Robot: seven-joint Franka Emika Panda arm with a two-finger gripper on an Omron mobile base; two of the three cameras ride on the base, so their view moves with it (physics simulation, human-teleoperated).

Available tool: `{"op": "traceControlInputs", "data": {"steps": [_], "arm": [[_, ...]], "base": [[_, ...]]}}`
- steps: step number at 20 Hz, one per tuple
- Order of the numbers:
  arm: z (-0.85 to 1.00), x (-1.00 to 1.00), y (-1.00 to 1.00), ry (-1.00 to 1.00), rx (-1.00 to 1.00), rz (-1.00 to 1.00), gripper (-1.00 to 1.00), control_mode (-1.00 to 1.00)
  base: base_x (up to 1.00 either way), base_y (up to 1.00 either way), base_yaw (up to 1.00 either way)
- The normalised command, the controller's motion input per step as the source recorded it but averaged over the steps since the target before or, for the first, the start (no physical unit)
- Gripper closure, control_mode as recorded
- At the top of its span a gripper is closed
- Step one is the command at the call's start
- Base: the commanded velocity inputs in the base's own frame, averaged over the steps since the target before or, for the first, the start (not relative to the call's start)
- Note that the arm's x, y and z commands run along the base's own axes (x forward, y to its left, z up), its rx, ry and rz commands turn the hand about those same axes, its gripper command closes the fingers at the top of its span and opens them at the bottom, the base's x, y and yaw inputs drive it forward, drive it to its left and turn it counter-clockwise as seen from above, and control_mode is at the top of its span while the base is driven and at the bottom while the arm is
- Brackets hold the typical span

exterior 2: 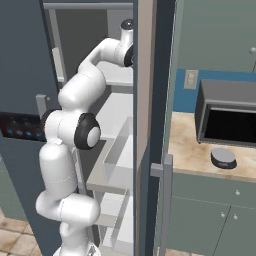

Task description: Take the fish from the fridge and place it on the digital scale on the counter by the fridge. Wait a few seconds for a reading, then move it to the plate on the dining counter.

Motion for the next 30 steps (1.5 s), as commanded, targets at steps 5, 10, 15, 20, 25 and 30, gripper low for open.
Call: {"op": "traceControlInputs", "data": {"steps": [5, 10, 15, 20, 25, 30], "arm": [[-0.42, -0.39, 0.17, -0.12, 0.0, 0.0, 1.0, -1.0], [-0.14, -0.64, 0.3, -0.26, 0.0, 0.0, 1.0, -1.0], [0.0, -0.88, 0.54, -0.25, 0.0, 0.0, 1.0, -1.0], [0.2, -1.0, 0.35, -0.02, 0.03, -0.02, 1.0, -1.0], [0.47, -1.0, 0.11, 0.14, 0.08, -0.02, 1.0, -1.0], [0.15, -1.0, 0.18, 0.27, 0.11, -0.02, 1.0, -1.0]], "base": [[0.0, 0.0, 0.0], [0.0, 0.0, 0.0], [0.0, 0.0, 0.0], [0.0, 0.0, 0.0], [0.0, 0.0, 0.0], [0.0, 0.0, 0.0]]}}
